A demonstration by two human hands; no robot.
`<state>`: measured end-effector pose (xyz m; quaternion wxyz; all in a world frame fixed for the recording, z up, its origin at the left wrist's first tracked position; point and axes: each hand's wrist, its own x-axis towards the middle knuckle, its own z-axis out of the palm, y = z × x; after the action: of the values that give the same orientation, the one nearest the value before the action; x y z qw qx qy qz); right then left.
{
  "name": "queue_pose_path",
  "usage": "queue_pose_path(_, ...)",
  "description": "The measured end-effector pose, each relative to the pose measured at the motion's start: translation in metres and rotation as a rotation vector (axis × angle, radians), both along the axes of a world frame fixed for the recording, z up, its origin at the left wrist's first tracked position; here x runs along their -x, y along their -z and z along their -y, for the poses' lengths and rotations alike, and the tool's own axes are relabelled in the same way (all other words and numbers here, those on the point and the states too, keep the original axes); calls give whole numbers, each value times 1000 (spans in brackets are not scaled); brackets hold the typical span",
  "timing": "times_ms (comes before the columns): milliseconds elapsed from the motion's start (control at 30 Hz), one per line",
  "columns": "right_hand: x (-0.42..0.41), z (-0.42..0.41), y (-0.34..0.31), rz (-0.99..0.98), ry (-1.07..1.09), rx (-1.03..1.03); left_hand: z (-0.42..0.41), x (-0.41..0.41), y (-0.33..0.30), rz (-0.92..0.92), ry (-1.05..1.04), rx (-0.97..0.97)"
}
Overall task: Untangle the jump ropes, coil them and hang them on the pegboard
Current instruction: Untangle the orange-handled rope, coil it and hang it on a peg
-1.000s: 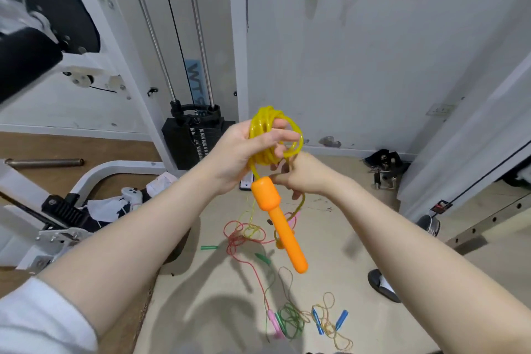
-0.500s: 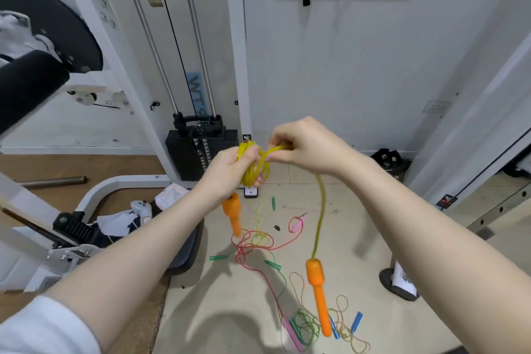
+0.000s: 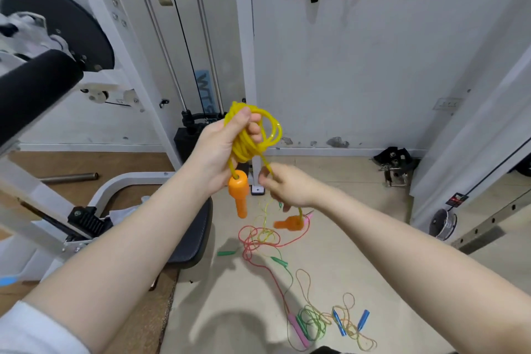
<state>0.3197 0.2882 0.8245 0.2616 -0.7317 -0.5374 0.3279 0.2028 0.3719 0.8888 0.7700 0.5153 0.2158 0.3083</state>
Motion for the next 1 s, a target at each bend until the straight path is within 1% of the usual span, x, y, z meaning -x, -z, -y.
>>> queue_pose_path(33,5,1,4,36,-56,46,-5,-1,6,-15,-66,5)
queue_pose_path(67,10,2,5,73,-118,98,-10,-2,11,-61,-132,-37)
queue_pose_path(167,24,7,4,183,-332,206,-26,0,33,-251,-264,-278)
queue_pose_path(233,34,10,-3,265,-419,227,-35,4,48,-445,-253,-480)
queue_pose_path(300,36,9,-20,341,-468,188,-38,7,66,-689,-161,-796)
queue_pose_path(333,33,9,-31,367,-483,151,-34,8,71,-785,-120,-915)
queue_pose_path(367,28,8,-43,378,-483,102,-30,9,74,-827,-99,-954)
queue_pose_path(400,22,8,-55,382,-467,42,-25,10,74,-804,-65,-909)
queue_pose_path(433,15,8,-67,375,-430,-22,-22,11,73,-713,-28,-773)
queue_pose_path(467,8,10,-77,349,-374,-78,-18,11,70,-608,34,-597)
queue_pose_path(500,0,11,-85,291,-306,-114,-14,12,64,-523,94,-439)
queue_pose_path(533,-8,13,-91,210,-233,-151,-11,13,58,-493,149,-367)
queue_pose_path(600,-24,13,-93,68,-72,-270,-2,12,47,-454,297,-350)
queue_pose_path(667,-33,8,-83,-28,53,-379,5,8,39,-329,444,-247)
queue_pose_path(700,-34,5,-75,-80,99,-417,9,5,33,-262,491,-191)
queue_pose_path(767,-27,1,-57,-222,178,-488,10,0,23,-140,499,-101)
queue_pose_path(833,-13,1,-38,-383,261,-474,4,-3,21,-101,448,-33)
queue_pose_path(900,-7,0,-20,-598,302,-353,2,-4,23,-143,388,-10)
queue_pose_path(967,-4,1,-10,-750,261,-235,5,-5,28,-213,319,-2)
queue_pose_path(1000,-2,3,-8,-786,233,-207,7,-6,28,-258,268,-10)
